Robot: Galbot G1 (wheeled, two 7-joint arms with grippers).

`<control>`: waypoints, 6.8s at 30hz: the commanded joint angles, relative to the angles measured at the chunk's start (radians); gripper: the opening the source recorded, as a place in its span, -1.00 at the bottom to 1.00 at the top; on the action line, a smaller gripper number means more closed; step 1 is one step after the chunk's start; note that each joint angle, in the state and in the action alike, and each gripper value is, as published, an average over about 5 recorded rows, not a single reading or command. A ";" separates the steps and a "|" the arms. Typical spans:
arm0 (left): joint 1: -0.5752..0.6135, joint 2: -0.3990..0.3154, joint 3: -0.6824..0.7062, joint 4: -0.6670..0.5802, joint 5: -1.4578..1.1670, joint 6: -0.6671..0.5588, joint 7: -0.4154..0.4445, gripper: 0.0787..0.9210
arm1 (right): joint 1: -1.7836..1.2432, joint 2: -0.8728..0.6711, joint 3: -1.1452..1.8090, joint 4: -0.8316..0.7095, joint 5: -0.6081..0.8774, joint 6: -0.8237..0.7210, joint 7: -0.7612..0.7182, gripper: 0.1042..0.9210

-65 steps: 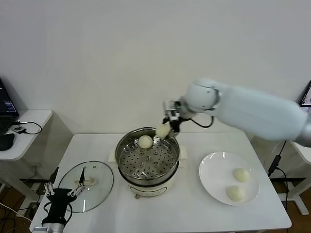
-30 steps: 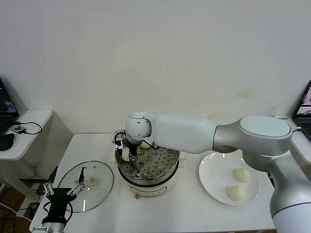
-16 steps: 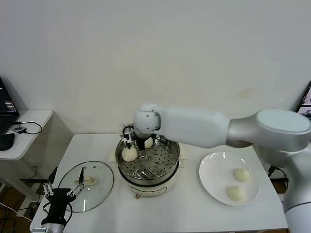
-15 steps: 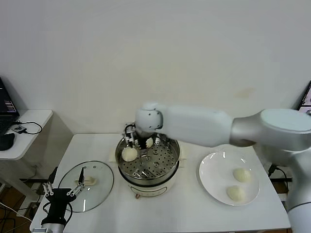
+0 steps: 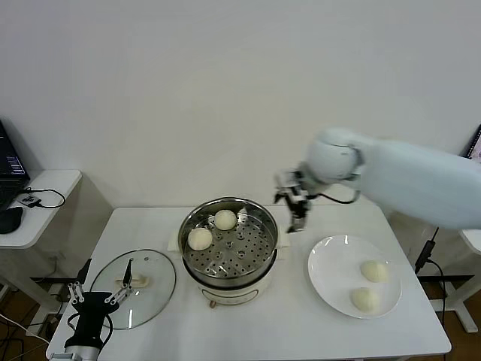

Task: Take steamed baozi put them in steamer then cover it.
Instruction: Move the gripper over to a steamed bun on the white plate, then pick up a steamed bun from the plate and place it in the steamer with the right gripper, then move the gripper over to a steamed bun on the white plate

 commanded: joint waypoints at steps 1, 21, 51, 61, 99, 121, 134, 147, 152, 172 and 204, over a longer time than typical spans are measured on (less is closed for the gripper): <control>-0.001 0.000 0.006 0.005 0.003 0.001 0.000 0.77 | -0.094 -0.356 0.035 0.146 -0.164 0.127 -0.084 0.76; -0.002 -0.008 0.027 0.034 0.022 0.000 0.001 0.77 | -0.969 -0.513 0.607 0.141 -0.356 0.150 -0.018 0.76; -0.006 -0.023 0.019 0.046 0.027 0.001 0.001 0.77 | -0.948 -0.263 0.600 -0.079 -0.377 0.148 0.057 0.67; -0.004 -0.026 0.020 0.043 0.027 0.001 0.001 0.77 | -0.947 -0.270 0.597 -0.076 -0.377 0.132 0.041 0.44; -0.023 -0.016 0.021 0.036 0.026 0.015 -0.002 0.77 | 0.101 0.173 0.091 -0.086 0.054 0.067 0.058 0.20; 0.000 -0.043 -0.035 0.022 0.019 0.010 -0.002 0.77 | -0.035 0.468 -0.100 -0.126 -0.069 0.361 0.145 0.20; -0.002 -0.055 -0.032 0.022 0.017 0.004 -0.005 0.77 | -0.040 0.517 -0.135 -0.141 -0.186 0.493 0.077 0.22; 0.000 -0.062 -0.031 0.024 0.017 -0.001 -0.007 0.77 | -0.068 0.513 -0.147 -0.130 -0.222 0.521 0.078 0.35; 0.003 -0.063 -0.029 0.021 0.017 -0.002 -0.007 0.77 | -0.049 0.496 -0.124 -0.132 -0.226 0.526 0.089 0.65; -0.003 -0.019 -0.038 0.024 0.005 0.004 -0.005 0.77 | -0.046 -0.136 0.115 0.005 -0.098 0.059 0.017 0.76; 0.007 -0.011 -0.033 0.033 0.010 0.009 -0.002 0.77 | -1.041 -0.236 0.839 -0.277 -0.501 0.179 0.044 0.76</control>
